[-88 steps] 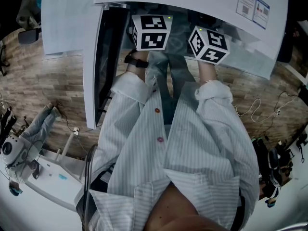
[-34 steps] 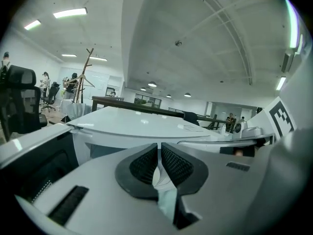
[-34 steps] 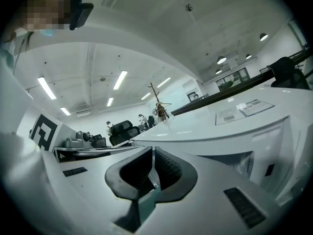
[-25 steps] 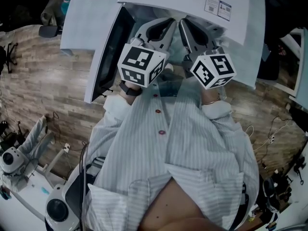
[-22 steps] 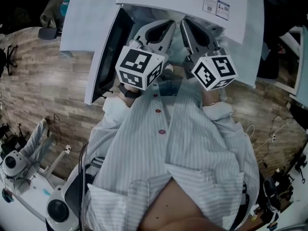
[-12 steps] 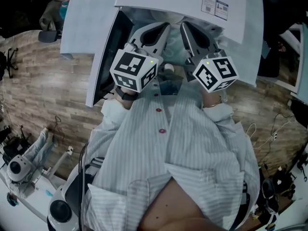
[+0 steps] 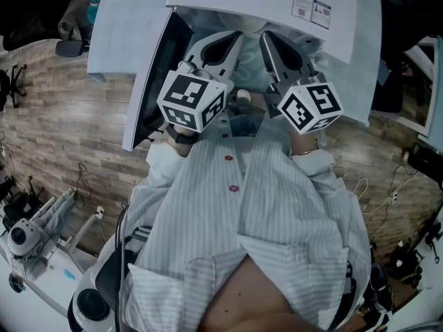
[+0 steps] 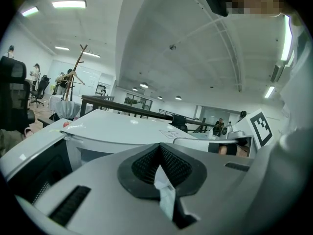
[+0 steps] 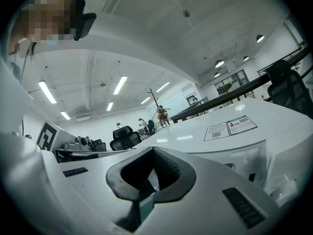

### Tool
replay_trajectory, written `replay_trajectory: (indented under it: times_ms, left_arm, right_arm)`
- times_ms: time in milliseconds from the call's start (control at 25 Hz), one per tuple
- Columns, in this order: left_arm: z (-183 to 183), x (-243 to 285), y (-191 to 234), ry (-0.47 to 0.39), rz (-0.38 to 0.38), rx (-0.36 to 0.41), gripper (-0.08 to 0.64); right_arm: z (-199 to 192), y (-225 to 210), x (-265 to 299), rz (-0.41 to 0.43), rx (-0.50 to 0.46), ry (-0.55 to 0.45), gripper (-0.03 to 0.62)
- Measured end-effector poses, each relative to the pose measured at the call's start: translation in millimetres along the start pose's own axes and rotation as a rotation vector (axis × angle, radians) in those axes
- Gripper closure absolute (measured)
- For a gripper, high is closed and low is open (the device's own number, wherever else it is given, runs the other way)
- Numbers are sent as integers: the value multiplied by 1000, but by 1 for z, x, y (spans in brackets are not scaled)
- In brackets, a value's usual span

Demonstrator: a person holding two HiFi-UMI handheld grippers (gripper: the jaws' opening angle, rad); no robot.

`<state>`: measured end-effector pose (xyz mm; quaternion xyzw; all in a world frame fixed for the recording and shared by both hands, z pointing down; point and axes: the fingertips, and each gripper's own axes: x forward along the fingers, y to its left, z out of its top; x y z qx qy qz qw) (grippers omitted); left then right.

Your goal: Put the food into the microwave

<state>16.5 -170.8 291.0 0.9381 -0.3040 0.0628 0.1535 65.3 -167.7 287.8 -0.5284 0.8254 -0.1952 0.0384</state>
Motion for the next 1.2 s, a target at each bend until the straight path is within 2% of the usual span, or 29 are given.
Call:
replay_trajectory:
  times_ms: [1200]
  left_arm:
    - [-14,4,-1,38,2,-9,551]
  right_arm:
    - [-12,1,3,23,29,40,560]
